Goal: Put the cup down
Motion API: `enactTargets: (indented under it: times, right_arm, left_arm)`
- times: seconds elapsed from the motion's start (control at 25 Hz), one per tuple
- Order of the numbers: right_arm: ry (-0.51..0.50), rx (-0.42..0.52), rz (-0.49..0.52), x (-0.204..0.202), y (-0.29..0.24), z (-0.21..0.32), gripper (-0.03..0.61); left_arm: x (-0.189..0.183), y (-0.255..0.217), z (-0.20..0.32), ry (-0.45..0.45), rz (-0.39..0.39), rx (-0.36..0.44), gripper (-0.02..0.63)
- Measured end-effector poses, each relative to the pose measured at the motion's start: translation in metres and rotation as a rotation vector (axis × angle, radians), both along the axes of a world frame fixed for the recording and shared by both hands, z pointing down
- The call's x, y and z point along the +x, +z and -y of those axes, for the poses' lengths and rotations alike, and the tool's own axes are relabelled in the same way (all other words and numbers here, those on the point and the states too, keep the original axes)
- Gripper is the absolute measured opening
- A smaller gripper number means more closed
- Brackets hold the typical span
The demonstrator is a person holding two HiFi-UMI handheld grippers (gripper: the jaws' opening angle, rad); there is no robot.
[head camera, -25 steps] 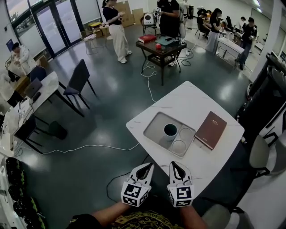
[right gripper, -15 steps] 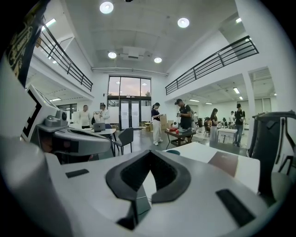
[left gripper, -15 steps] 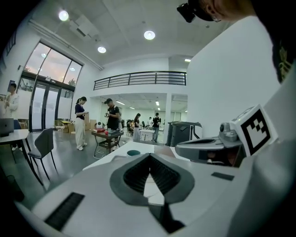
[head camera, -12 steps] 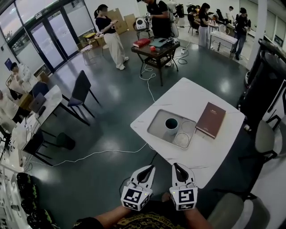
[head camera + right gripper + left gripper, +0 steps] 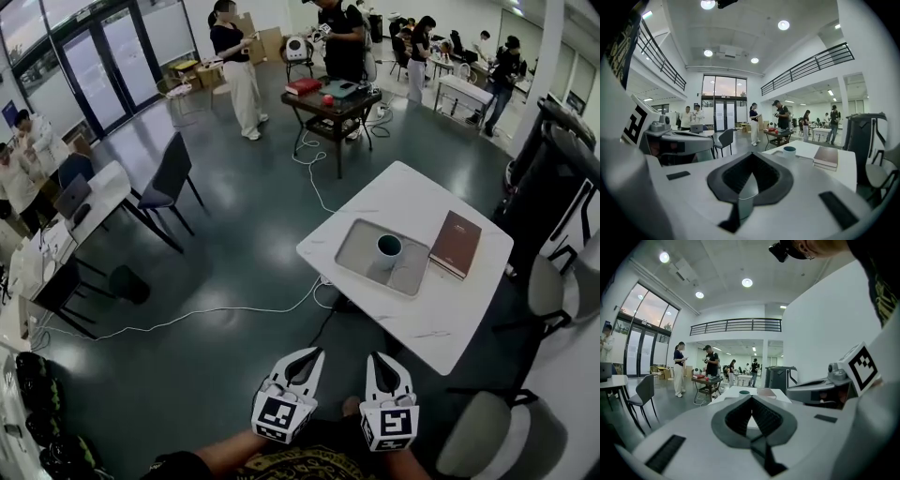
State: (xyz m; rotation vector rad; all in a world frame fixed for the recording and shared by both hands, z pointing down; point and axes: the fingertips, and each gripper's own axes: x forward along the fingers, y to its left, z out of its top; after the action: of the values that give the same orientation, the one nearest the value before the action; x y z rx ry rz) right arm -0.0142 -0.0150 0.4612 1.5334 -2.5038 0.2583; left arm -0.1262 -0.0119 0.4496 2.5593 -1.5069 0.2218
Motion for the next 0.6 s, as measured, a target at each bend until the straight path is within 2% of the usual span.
enactTargets:
  times: [0.16, 0.36, 0.6]
  right_arm:
    - [0.027, -0.016, -0.008, -0.039, 0.002, -0.032, 0.006]
    - [0.04, -0.05, -0.02, -0.071, 0.009, -0.067, 0.006]
    - [0.014, -0.087, -0.03, -0.082, 0.024, -0.087, 0.006]
  left_arm:
    - [-0.042, 0.011, -0.026, 0.021, -0.014, -0.022, 0.011]
    - [-0.077, 0.023, -0.053, 0.038, -0.04, -0.052, 0.011]
    - [-0.084, 0.03, -0.067, 0.036, -0.063, -0.064, 0.011]
